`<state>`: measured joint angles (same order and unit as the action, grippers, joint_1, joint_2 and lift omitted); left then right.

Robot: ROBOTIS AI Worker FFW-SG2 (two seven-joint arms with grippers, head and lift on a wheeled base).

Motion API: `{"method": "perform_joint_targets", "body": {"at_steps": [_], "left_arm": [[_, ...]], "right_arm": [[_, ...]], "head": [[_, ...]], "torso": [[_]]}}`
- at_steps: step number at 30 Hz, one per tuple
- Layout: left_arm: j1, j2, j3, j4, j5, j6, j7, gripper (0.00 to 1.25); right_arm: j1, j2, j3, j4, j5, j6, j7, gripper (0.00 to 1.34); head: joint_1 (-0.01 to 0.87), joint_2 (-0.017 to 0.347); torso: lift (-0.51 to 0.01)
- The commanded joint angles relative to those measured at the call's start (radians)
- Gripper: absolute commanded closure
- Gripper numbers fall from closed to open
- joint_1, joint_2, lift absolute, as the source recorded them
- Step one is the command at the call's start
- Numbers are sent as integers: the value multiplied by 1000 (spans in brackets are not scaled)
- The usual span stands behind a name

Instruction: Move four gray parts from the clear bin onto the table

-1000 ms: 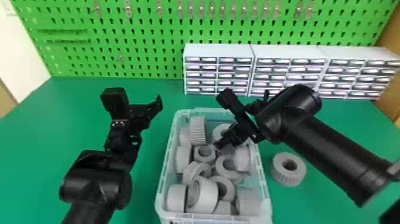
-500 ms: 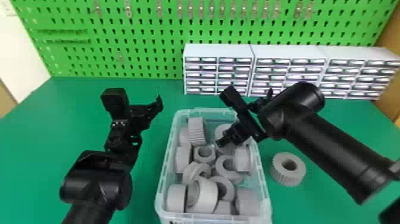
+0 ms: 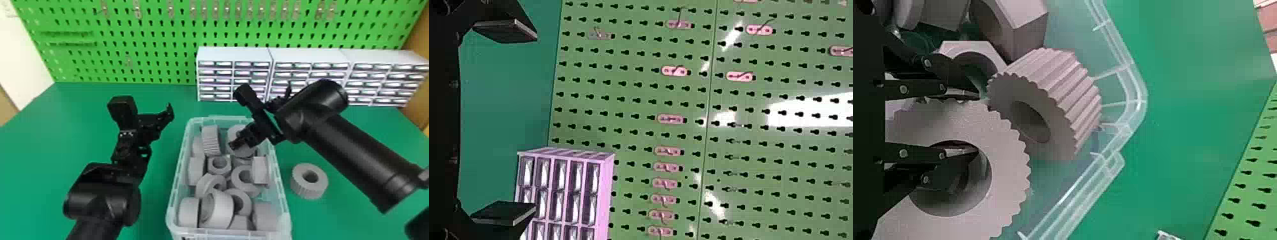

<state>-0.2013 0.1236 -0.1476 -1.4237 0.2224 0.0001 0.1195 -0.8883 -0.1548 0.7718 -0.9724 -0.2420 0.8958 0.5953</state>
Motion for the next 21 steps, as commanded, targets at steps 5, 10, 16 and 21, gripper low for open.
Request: {"method": "perform_joint_targets", "body": {"at_steps": [5, 10, 16, 21], "left_arm": [[3, 1, 2, 0, 0, 0, 0, 93], [5, 1, 3, 0, 0, 0, 0, 93], [8, 1, 5, -1, 0, 0, 0, 93], [13, 1, 7, -1, 0, 0, 0, 93]], "right_arm": [[-9, 1, -17, -25, 6, 3, 0, 993], [-12, 3, -42, -55, 33, 20, 0, 995], [-11, 1, -75, -95, 53, 40, 0, 996], [-6, 0, -98, -120, 59, 63, 0, 996]], "head": [[693, 72], [693, 72], [693, 72], [693, 72]], "torso": [[-52], [-52], [-52], [-52]]}}
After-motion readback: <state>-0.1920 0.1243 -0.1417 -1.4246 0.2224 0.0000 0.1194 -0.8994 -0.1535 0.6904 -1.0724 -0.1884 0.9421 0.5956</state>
